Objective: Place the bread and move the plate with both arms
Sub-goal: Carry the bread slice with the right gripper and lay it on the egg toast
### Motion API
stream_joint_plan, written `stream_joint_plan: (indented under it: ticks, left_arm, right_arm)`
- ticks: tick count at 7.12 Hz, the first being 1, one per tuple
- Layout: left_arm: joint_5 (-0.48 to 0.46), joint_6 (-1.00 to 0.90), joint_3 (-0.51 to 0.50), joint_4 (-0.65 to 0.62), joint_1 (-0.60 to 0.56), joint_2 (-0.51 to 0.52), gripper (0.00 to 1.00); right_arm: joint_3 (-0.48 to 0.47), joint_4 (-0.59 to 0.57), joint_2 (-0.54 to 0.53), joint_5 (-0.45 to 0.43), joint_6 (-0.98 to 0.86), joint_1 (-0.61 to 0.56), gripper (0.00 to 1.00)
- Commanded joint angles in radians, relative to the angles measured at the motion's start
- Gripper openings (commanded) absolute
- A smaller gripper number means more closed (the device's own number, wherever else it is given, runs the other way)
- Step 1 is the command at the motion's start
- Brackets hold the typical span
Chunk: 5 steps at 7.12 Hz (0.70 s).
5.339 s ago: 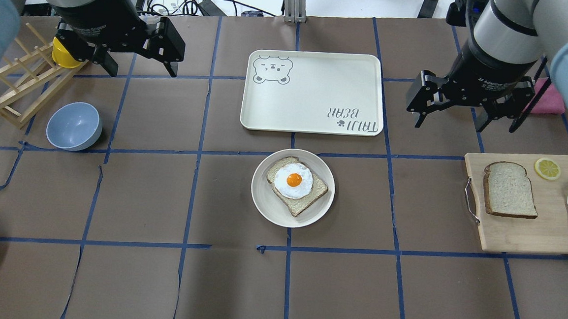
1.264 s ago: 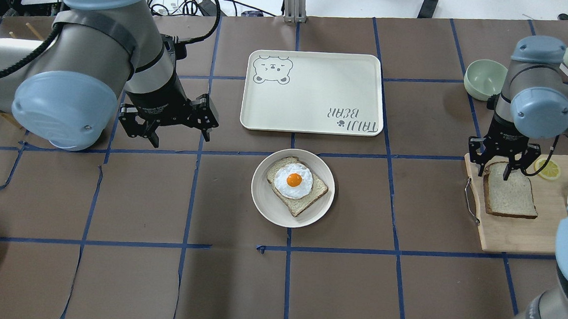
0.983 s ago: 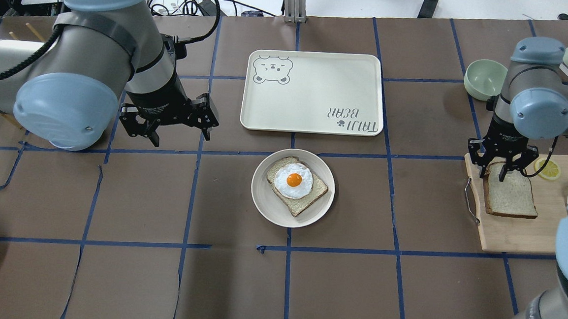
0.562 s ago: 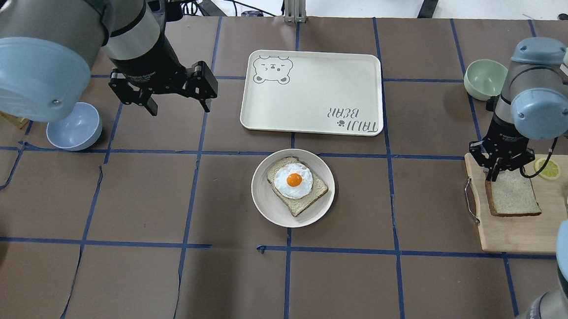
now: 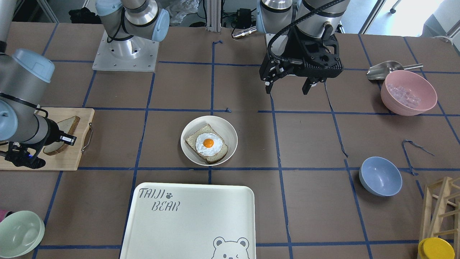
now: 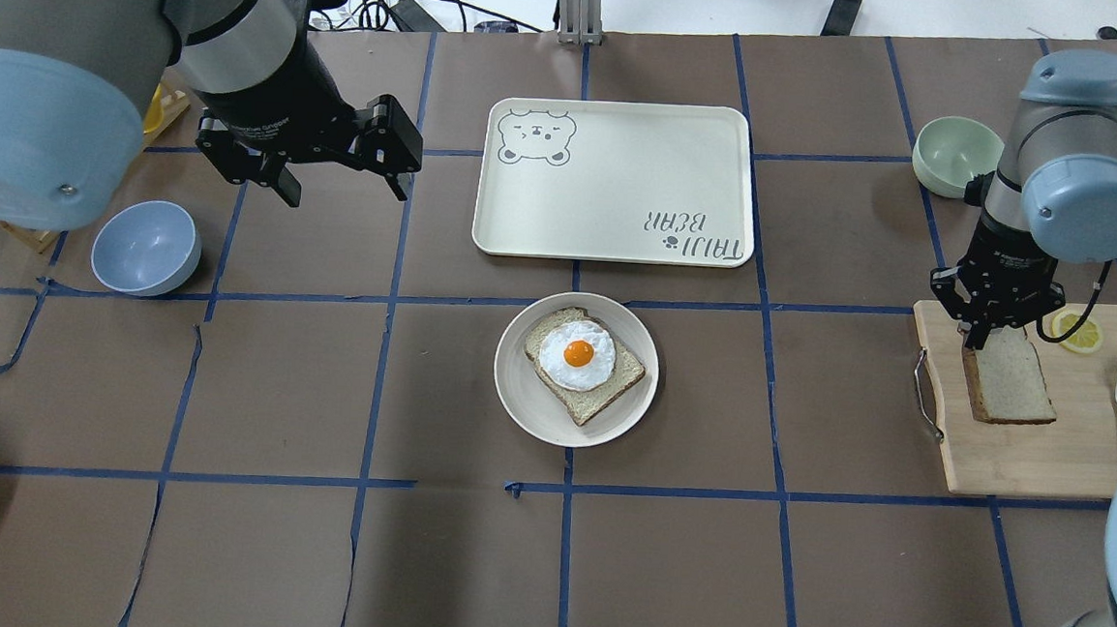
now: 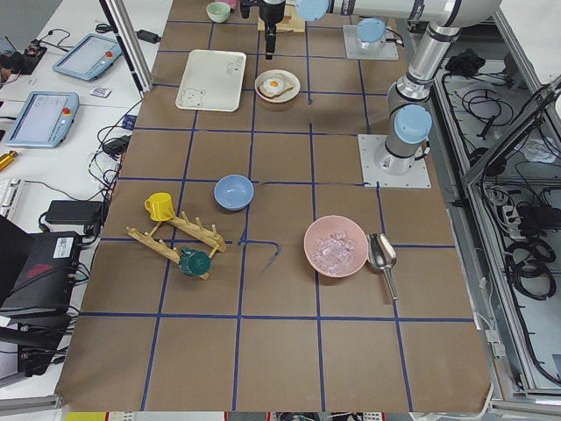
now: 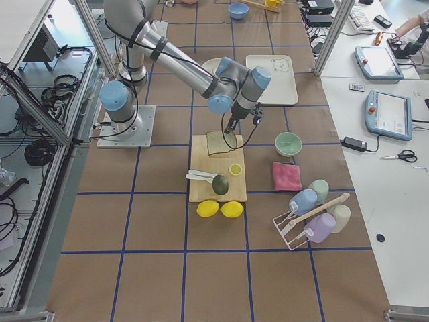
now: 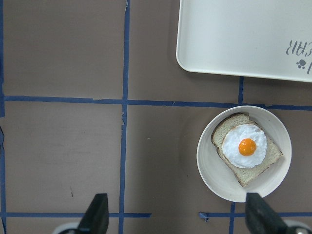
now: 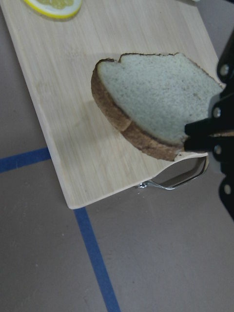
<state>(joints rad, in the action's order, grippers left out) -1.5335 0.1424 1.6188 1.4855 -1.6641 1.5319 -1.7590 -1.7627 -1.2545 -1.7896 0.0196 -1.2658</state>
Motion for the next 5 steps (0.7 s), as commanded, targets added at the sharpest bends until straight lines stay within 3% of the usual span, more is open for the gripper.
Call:
stream_joint_plan:
  ticks: [1, 3, 5]
  left_arm:
    - [-0.042, -0.007, 0.001, 0.08, 0.003, -0.013, 1.0]
    - [-0.049, -0.01, -0.005, 0.072, 0.006, -0.016, 1.0]
    - [-0.05, -0.004, 0.001, 0.053, 0.007, -0.021, 1.0]
  right_arm:
    - [0.115, 0.205, -0.052, 0.016, 0.014, -0.065, 0.0]
    - [0.208, 0.278, -0.052, 0.044, 0.27, -0.282, 0.0]
    - [0.248, 0.267, -0.034, 0.212, 0.545, -0.458, 0.0]
